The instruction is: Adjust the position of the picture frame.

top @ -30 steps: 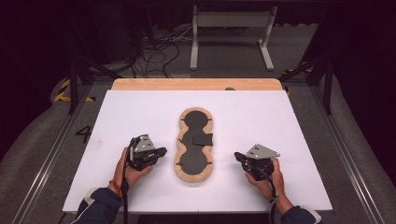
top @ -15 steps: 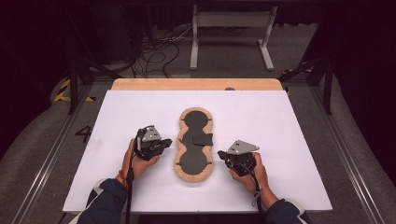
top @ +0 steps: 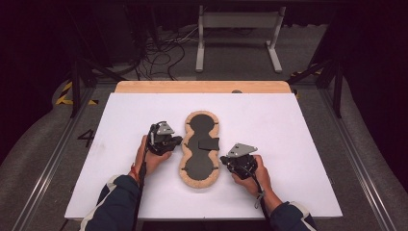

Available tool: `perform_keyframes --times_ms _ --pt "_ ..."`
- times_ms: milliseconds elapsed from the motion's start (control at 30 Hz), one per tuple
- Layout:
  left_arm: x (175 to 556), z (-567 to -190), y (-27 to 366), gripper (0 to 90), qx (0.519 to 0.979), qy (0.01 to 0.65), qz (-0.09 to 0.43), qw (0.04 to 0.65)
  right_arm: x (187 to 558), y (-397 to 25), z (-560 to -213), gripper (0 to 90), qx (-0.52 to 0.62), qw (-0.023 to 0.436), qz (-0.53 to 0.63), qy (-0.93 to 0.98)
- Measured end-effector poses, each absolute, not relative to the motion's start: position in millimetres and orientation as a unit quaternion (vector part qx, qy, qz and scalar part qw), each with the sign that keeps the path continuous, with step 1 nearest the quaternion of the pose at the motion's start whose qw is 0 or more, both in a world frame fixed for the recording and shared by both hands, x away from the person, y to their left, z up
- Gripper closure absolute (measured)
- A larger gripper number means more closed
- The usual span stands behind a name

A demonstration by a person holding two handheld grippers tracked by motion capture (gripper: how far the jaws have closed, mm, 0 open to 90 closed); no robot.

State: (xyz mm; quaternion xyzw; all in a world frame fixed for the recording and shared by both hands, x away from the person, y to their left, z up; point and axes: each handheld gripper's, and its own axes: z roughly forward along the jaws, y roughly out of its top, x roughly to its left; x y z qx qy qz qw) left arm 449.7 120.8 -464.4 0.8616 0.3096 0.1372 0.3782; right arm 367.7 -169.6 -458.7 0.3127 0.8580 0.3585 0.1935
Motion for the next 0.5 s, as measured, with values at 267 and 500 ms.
perform_keyframes --times_ms 267,500 --pt "456.3 -464.1 117.0 87.1 0.86 0.317 0.126 0.379 363.7 -161.7 -458.9 90.0 0.297 0.187 0.356 0.866" --pt "459.8 -462.3 112.8 89.7 0.865 0.312 0.126 0.371 363.2 -161.2 -459.0 90.0 0.298 0.183 0.357 0.866"
